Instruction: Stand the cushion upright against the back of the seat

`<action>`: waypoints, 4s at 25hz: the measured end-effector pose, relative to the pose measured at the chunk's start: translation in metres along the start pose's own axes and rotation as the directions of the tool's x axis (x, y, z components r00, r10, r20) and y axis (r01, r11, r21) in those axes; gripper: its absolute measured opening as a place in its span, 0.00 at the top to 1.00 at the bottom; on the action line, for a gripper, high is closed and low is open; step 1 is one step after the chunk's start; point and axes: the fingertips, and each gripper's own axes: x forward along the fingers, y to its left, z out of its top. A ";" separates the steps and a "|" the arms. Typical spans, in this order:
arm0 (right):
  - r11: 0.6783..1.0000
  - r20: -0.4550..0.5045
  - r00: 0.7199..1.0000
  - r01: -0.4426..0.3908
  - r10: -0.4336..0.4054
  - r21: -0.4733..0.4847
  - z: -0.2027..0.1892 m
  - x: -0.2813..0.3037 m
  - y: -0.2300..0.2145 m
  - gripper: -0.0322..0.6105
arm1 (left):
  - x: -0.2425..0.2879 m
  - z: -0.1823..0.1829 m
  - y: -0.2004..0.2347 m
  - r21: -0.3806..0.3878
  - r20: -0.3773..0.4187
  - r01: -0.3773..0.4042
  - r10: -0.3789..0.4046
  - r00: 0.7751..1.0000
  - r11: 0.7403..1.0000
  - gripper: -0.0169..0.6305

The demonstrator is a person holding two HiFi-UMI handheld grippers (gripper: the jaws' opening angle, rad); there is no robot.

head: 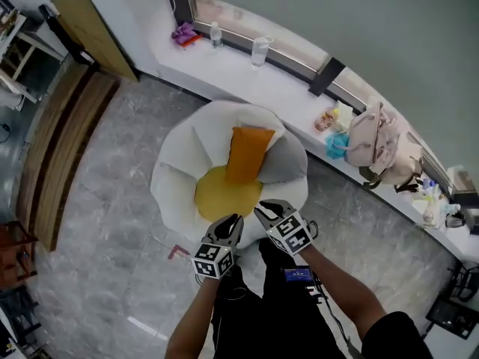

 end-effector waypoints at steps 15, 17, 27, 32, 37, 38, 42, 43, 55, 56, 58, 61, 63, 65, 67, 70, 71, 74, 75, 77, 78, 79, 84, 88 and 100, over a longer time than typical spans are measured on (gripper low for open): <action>0.994 0.371 0.922 -0.108 0.108 -0.021 0.115 -0.121 0.187 0.92 | -0.205 0.093 -0.081 0.206 0.184 0.309 -0.347 0.920 0.928 0.95; 0.991 0.412 0.902 -0.134 0.132 -0.023 0.119 -0.135 0.205 0.92 | -0.218 0.095 -0.087 0.194 0.189 0.349 -0.385 0.904 0.917 0.95; 0.988 0.535 0.840 -0.141 0.089 0.056 0.083 -0.219 0.234 0.92 | -0.259 0.087 -0.141 0.248 0.114 0.480 -0.518 0.848 0.841 0.95; 0.982 0.583 0.805 -0.179 0.108 0.065 0.060 -0.267 0.239 0.92 | -0.271 0.076 -0.173 0.257 0.148 0.475 -0.520 0.841 0.841 0.95; 0.982 0.590 0.798 -0.183 0.124 0.042 0.033 -0.310 0.247 0.92 | -0.273 0.053 -0.217 0.263 0.151 0.467 -0.514 0.844 0.844 0.95; 0.981 0.592 0.796 -0.190 0.126 0.045 0.025 -0.318 0.249 0.92 | -0.272 0.046 -0.226 0.262 0.146 0.470 -0.516 0.844 0.843 0.95; 0.974 0.596 0.790 -0.221 0.142 0.060 -0.007 -0.343 0.250 0.92 | -0.269 0.020 -0.259 0.262 0.119 0.467 -0.508 0.853 0.845 0.95; 0.970 0.597 0.788 -0.234 0.151 0.063 -0.015 -0.348 0.251 0.92 | -0.269 0.014 -0.268 0.262 0.115 0.461 -0.502 0.857 0.848 0.95; 0.921 0.572 0.752 -0.388 0.328 -0.018 -0.083 -0.374 0.285 0.92 | -0.299 -0.065 -0.320 0.229 0.129 0.337 -0.371 0.919 0.913 0.95; 0.917 0.568 0.750 -0.398 0.339 -0.022 -0.087 -0.374 0.287 0.92 | -0.300 -0.070 -0.322 0.224 0.132 0.328 -0.362 0.923 0.918 0.95; 0.911 0.560 0.747 -0.412 0.359 -0.034 -0.094 -0.376 0.292 0.92 | -0.304 -0.077 -0.326 0.220 0.138 0.317 -0.351 0.926 0.923 0.95; 0.909 0.557 0.744 -0.413 0.370 -0.052 -0.098 -0.380 0.301 0.92 | -0.311 -0.085 -0.332 0.234 0.137 0.315 -0.352 0.926 0.920 0.95; 0.912 0.559 0.744 -0.406 0.365 -0.055 -0.097 -0.382 0.306 0.92 | -0.316 -0.088 -0.334 0.241 0.137 0.319 -0.358 0.924 0.916 0.95; 0.917 0.560 0.747 -0.394 0.359 -0.063 -0.095 -0.384 0.310 0.92 | -0.319 -0.087 -0.337 0.248 0.140 0.327 -0.368 0.919 0.912 0.95; 0.923 0.565 0.747 -0.379 0.350 -0.070 -0.092 -0.385 0.313 0.92 | -0.319 -0.086 -0.337 0.256 0.138 0.324 -0.366 0.920 0.911 0.95; 0.924 0.582 0.736 -0.373 0.347 -0.080 -0.086 -0.386 0.322 0.92 | -0.321 -0.084 -0.334 0.265 0.127 0.325 -0.367 0.922 0.908 0.95; 0.924 0.588 0.730 -0.374 0.349 -0.083 -0.084 -0.386 0.325 0.92 | -0.324 -0.083 -0.333 0.269 0.126 0.332 -0.375 0.918 0.904 0.95; 0.926 0.598 0.724 -0.366 0.344 -0.089 -0.077 -0.385 0.333 0.92 | -0.332 -0.080 -0.333 0.296 0.113 0.358 -0.404 0.908 0.886 0.95; 0.927 0.601 0.722 -0.365 0.342 -0.088 -0.075 -0.385 0.335 0.92 | -0.334 -0.079 -0.333 0.309 0.105 0.366 -0.414 0.904 0.878 0.95; 0.926 0.609 0.716 -0.368 0.340 -0.084 -0.070 -0.383 0.339 0.92 | -0.337 -0.078 -0.333 0.327 0.092 0.378 -0.428 0.899 0.866 0.95; 0.925 0.613 0.713 -0.370 0.340 -0.083 -0.068 -0.382 0.342 0.92 | -0.339 -0.077 -0.332 0.329 0.091 0.384 -0.434 0.896 0.863 0.95; 0.925 0.617 0.709 -0.371 0.340 -0.084 -0.066 -0.381 0.345 0.92 | -0.341 -0.075 -0.331 0.326 0.093 0.389 -0.439 0.894 0.861 0.95; 0.921 0.618 0.702 -0.377 0.352 -0.097 -0.063 -0.377 0.353 0.92 | -0.347 -0.072 -0.330 0.307 0.101 0.397 -0.445 0.890 0.865 0.95; 0.916 0.604 0.708 -0.388 0.366 -0.099 -0.065 -0.379 0.350 0.92 | -0.348 -0.069 -0.330 0.294 0.112 0.394 -0.441 0.891 0.871 0.95; 0.917 0.605 0.709 -0.386 0.362 -0.097 -0.079 -0.398 0.332 0.93 | -0.335 -0.086 -0.341 0.268 0.106 0.372 -0.411 0.905 0.889 0.95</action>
